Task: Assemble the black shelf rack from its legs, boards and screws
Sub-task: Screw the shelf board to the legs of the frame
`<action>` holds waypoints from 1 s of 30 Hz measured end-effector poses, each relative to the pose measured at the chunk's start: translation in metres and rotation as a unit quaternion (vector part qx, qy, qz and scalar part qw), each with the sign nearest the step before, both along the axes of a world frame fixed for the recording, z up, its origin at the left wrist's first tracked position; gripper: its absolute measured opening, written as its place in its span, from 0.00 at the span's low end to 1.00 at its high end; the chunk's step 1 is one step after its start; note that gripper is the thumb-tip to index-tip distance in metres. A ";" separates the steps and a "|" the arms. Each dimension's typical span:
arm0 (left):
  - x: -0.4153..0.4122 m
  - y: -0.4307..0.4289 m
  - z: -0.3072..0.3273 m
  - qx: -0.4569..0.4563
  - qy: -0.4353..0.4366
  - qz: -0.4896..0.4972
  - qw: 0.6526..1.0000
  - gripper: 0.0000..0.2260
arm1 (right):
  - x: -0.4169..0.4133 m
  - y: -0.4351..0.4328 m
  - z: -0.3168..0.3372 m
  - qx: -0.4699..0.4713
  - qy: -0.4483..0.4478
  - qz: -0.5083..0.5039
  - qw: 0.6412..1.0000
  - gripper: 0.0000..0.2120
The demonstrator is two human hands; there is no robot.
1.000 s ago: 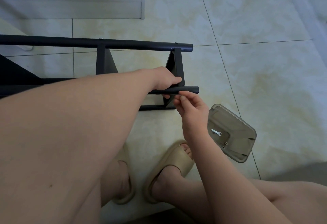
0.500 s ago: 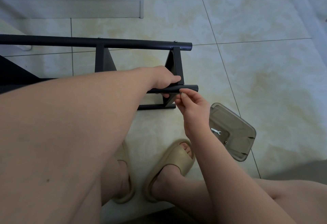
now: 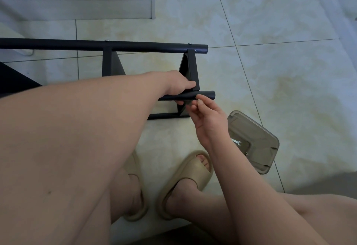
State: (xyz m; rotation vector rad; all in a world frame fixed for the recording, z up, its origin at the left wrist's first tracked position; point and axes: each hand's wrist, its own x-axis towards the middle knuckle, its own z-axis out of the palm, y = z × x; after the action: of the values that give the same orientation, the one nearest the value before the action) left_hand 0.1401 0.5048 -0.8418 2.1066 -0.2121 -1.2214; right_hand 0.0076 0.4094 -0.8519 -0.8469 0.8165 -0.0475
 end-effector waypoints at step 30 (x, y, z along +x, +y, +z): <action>0.000 -0.001 0.002 0.016 -0.022 -0.007 1.000 0.22 | 0.006 -0.006 0.008 -0.387 0.068 0.137 0.909 0.11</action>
State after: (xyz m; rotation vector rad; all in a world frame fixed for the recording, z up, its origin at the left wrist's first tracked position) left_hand 0.1400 0.5037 -0.8402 2.1644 -0.2283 -1.1960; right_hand 0.0136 0.4032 -0.8436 -1.7291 0.8027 -0.0667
